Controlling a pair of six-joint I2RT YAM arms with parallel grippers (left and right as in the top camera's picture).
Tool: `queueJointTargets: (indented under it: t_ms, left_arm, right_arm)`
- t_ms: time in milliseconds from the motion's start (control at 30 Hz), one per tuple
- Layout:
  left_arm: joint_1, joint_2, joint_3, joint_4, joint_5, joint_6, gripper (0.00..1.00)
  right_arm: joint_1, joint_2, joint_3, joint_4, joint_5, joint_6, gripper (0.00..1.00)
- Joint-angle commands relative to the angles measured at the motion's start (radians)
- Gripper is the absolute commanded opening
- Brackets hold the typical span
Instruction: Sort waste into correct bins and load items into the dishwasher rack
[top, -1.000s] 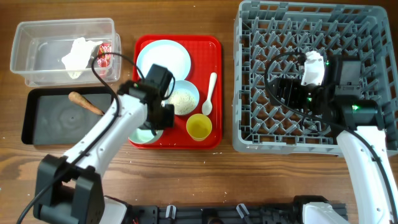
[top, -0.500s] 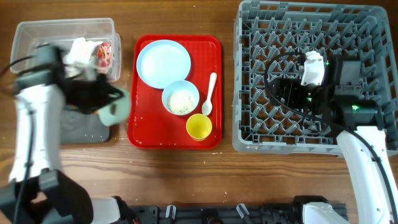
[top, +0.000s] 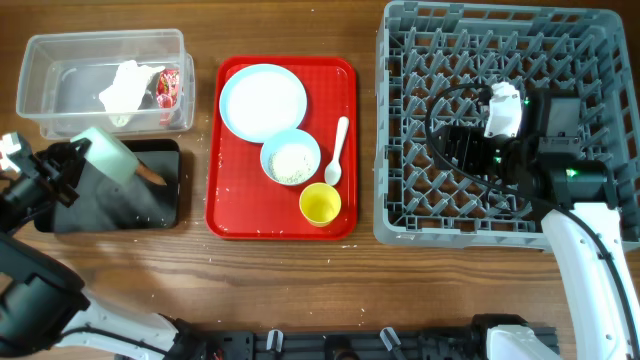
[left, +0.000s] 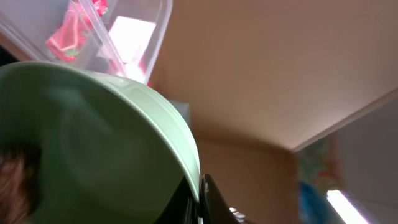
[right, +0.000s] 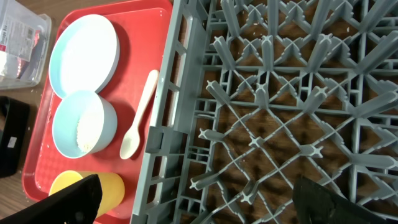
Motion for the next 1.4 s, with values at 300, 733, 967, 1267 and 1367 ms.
queueJointTargets:
  t_ms: [300, 733, 967, 1267, 1367]
  left_arm:
    - [-0.024, -0.026, 0.008, -0.036, 0.124, 0.047, 0.04]
    - [-0.776, -0.246, 0.003, 0.042, -0.934, -0.111, 0.04]
    - [-1.111, -0.243, -0.032, 0.095, -1.318, -0.372, 0.04]
    - [-1.272, -0.235, -0.167, 0.205, -1.360, -0.389, 0.35]
    - [-1.289, -0.235, -0.167, 0.220, -1.360, -0.389, 0.57]
  right_arm:
    - [0.000, 0.013, 0.012, -0.004, 0.014, 0.014, 1.00]
    - [0.000, 0.013, 0.012, 0.015, 0.014, 0.015, 1.00]
    - [0.000, 0.013, 0.012, 0.014, 0.014, 0.015, 1.00]
    - [0.000, 0.017, 0.012, 0.013, 0.014, 0.014, 1.00]
    - [0.000, 0.017, 0.012, 0.010, 0.014, 0.014, 1.00]
